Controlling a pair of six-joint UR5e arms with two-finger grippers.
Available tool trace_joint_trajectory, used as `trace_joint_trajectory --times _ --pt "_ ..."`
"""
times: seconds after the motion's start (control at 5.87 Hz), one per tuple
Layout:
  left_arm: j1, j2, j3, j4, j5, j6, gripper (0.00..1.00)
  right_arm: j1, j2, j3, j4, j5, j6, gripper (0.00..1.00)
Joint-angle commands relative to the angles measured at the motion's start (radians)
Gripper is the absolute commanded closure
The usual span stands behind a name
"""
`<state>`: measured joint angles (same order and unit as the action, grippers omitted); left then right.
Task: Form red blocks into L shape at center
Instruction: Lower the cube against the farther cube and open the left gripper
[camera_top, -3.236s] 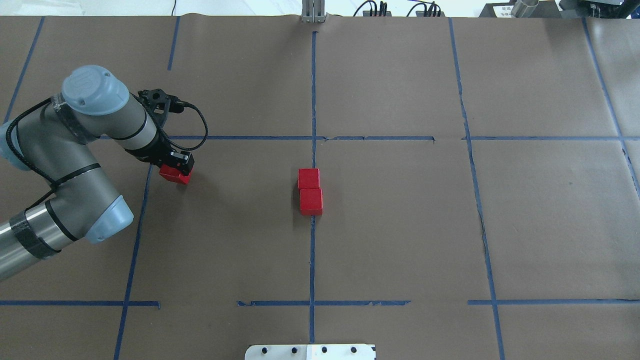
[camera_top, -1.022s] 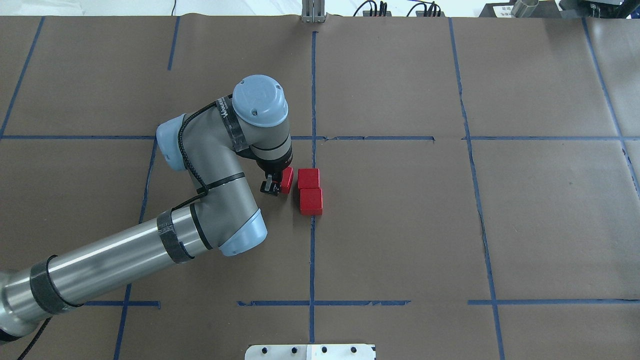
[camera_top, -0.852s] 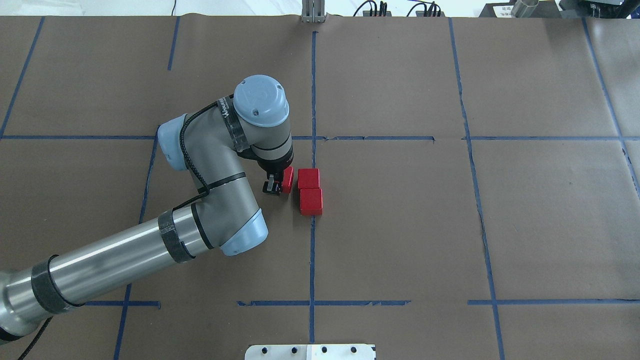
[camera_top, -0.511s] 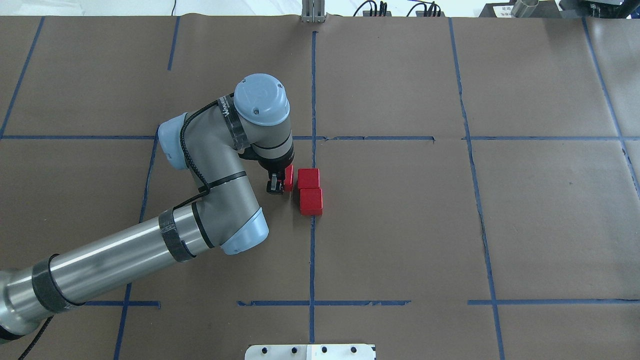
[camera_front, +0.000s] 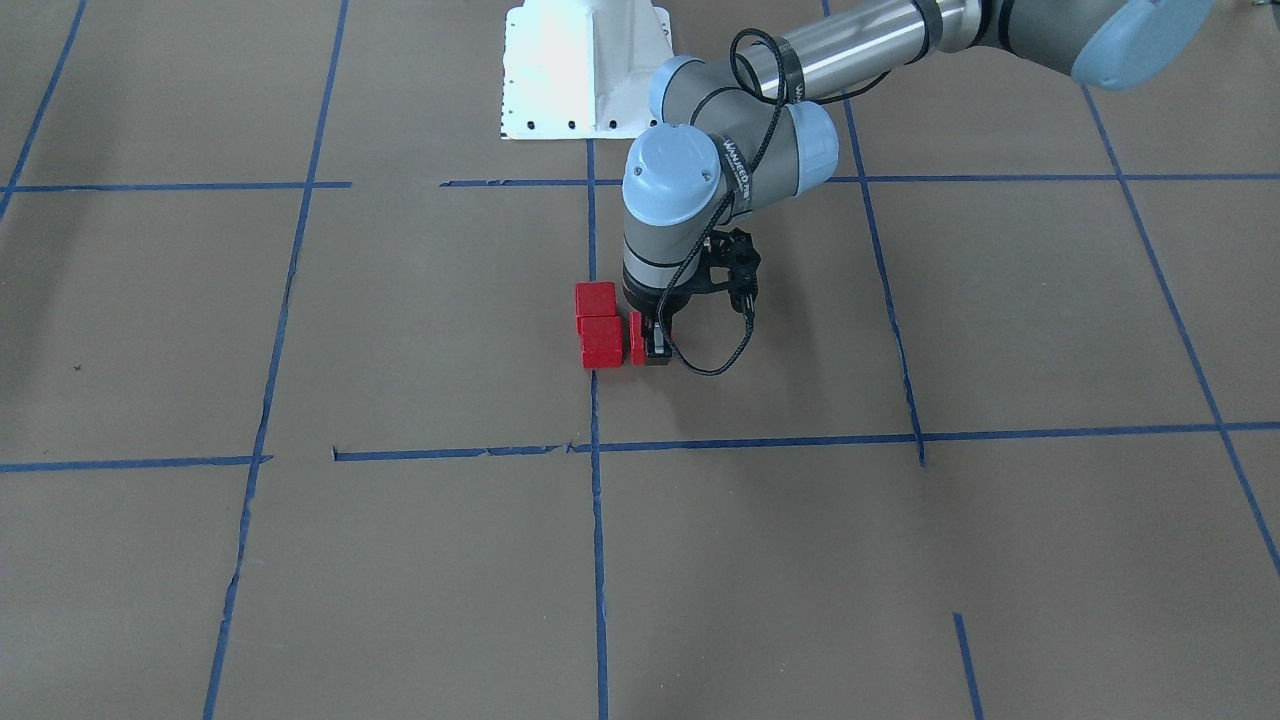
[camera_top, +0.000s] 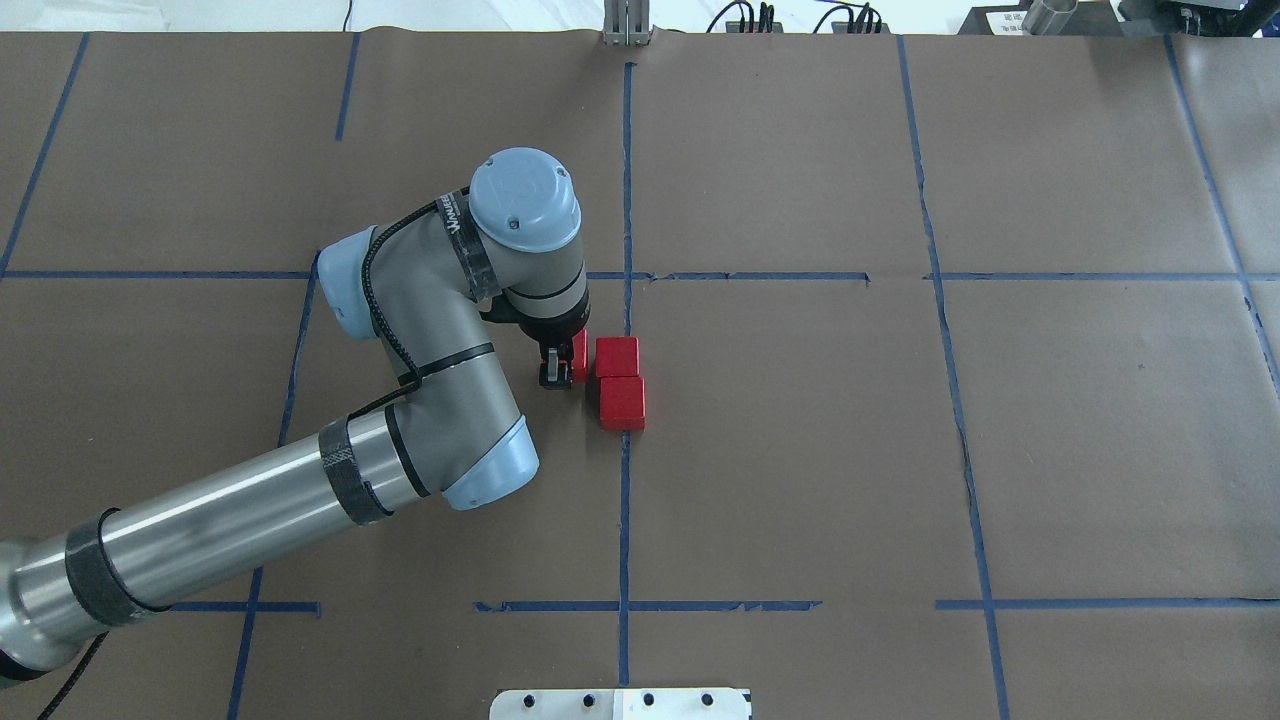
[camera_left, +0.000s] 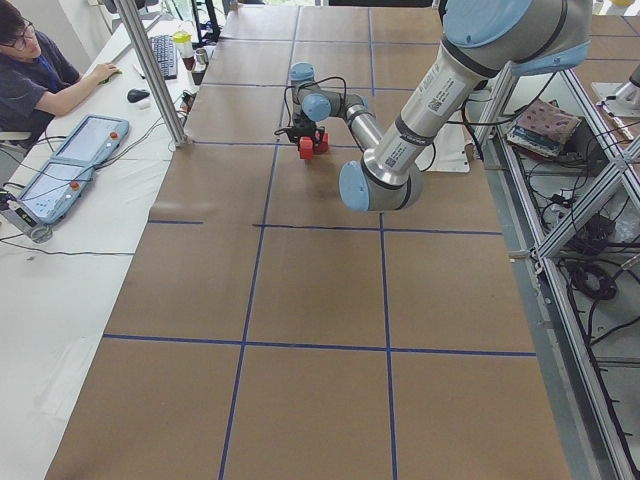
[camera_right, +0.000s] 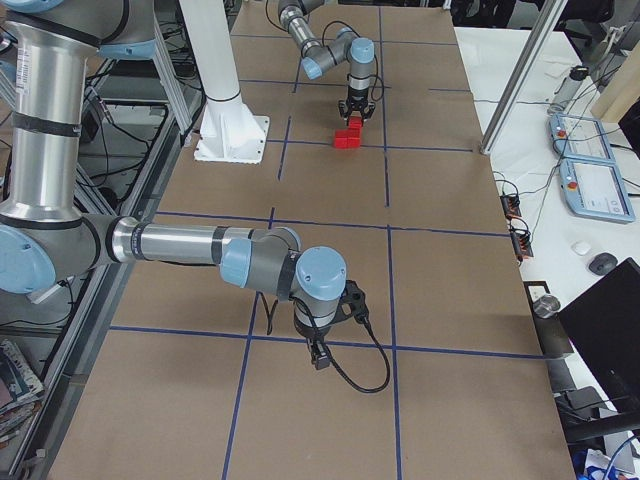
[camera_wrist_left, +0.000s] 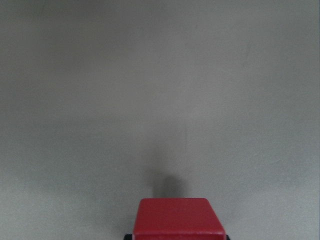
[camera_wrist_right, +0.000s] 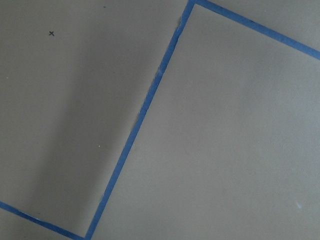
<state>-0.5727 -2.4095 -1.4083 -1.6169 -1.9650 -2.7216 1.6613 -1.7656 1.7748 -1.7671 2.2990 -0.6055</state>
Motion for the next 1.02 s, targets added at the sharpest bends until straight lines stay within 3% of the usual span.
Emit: trace_joint_trajectory --times 0.0,0.85 --pt "0.005 -0.002 0.003 -0.001 0.000 -0.001 0.94 0.000 0.000 0.000 0.000 -0.001 -0.002 0.00" --pt "0.014 -0.006 0.020 -0.017 0.006 0.002 0.92 0.000 0.000 0.000 0.000 -0.001 -0.002 0.00"
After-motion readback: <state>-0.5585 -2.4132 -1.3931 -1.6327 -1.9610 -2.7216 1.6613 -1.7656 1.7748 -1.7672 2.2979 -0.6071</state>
